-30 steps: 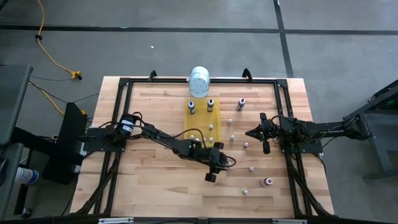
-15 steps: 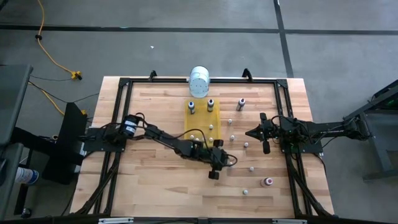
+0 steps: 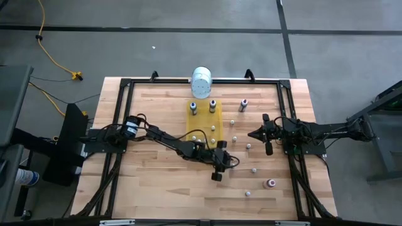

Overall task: Pick & Place food coloring
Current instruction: Put the small orange food coloring bottle in the yellow transparent bin

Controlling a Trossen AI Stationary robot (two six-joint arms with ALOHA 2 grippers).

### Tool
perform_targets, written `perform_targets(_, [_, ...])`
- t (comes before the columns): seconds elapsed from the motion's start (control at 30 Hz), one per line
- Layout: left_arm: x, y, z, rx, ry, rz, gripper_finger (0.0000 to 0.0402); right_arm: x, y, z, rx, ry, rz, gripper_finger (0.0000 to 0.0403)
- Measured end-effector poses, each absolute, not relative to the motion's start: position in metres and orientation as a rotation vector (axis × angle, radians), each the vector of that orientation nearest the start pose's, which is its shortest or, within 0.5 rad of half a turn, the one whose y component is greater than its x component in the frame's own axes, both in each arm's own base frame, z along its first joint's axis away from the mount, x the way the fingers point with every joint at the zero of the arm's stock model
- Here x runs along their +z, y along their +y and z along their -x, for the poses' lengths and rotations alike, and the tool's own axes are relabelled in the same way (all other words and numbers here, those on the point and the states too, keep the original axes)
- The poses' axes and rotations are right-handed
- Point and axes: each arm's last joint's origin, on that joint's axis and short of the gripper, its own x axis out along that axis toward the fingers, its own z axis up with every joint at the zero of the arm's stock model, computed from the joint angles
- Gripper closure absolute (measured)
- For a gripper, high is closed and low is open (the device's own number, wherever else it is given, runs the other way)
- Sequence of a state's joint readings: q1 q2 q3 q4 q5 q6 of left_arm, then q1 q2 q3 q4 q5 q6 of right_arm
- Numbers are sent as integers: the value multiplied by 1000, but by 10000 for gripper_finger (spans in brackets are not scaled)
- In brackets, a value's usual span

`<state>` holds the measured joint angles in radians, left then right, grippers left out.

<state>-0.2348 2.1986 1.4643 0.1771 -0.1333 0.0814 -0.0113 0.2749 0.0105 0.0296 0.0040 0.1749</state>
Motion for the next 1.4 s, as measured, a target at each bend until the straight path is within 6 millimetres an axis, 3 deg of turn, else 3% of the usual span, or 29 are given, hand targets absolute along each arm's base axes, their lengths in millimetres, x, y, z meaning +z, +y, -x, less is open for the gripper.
perform_targets(0.3, [133,-110,-472,-121,553,-215,259,147,-1,-112,-36,233,-175,402])
perform_targets(0.57, [135,-113,-485,-140,520,-190,259,146,-1,-112,-36,234,-175,402])
perform_targets(0.87, [131,-114,-485,-166,551,-188,261,146,-1,-112,-36,234,-175,402])
perform_targets(1.0, [131,-114,-485,-166,553,-190,285,146,-1,-112,-36,235,-175,402])
perform_targets(1.23, [131,-114,-484,-170,558,-182,360,146,-1,-112,-36,235,-175,402])
perform_targets(1.4, [137,-113,-483,-141,563,-132,366,146,-1,-112,-36,235,-175,402])
